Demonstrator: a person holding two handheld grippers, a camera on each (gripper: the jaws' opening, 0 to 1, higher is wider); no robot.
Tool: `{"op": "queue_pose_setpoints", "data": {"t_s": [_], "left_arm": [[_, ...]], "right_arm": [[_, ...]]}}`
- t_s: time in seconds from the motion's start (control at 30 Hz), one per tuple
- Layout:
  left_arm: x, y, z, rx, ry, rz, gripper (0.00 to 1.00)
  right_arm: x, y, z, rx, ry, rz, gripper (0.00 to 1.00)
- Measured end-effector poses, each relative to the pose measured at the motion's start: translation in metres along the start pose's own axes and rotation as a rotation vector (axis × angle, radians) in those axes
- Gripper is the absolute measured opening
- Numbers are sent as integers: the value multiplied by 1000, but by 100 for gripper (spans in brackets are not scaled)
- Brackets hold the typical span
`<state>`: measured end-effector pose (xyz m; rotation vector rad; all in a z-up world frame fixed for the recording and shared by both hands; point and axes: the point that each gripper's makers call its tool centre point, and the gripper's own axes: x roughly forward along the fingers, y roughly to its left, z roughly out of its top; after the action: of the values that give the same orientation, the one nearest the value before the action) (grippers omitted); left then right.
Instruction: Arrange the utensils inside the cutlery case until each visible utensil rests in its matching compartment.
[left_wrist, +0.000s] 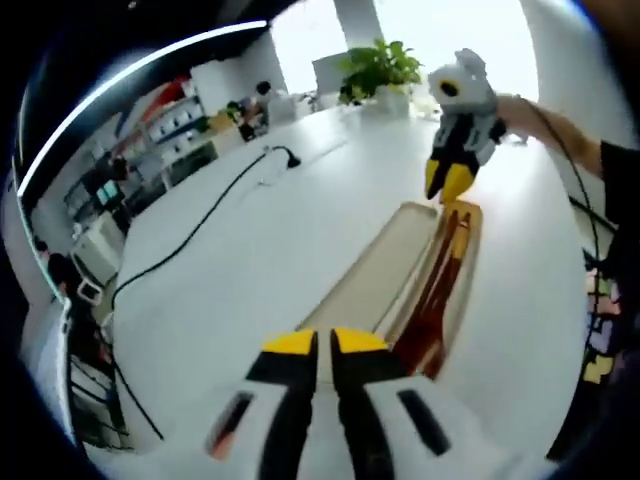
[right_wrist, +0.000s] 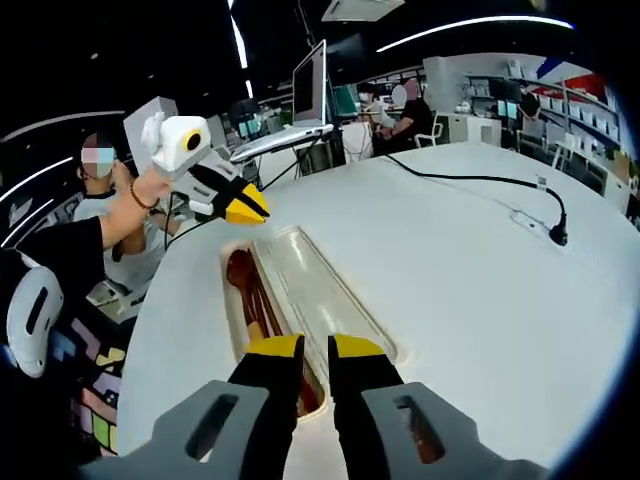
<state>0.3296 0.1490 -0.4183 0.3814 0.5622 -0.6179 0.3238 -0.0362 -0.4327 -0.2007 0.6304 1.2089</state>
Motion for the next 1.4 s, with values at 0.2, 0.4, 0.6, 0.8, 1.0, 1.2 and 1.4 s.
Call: {"op": "queue_pose_setpoints", "data": {"t_s": [0.2, 0.4, 0.6, 0.8, 1.0, 1.2, 1.4], "left_arm": [[8, 24, -4, -63, -94, 92, 6], [8, 26, -16, -160, -121, 102, 10], [-1, 19, -16, -185, -140, 138, 26], [3, 5, -17, -256, -149, 107, 24], [7, 14, -25, -304, -152, 144, 16], [14, 12, -34, -351, -137, 106, 15], [16, 15, -35, -374, -149, 105, 14]], "right_arm": [[-15, -31, -7, 59, -48, -148, 11], [-19, -44, -16, 115, -77, -202, 11], [-14, -39, -20, 142, -65, -186, 11], [-8, -40, -20, 158, -48, -182, 11], [-3, -39, -26, 143, 5, -197, 11], [4, -37, -25, 125, 46, -215, 11], [10, -40, -26, 125, 68, -252, 9]]}}
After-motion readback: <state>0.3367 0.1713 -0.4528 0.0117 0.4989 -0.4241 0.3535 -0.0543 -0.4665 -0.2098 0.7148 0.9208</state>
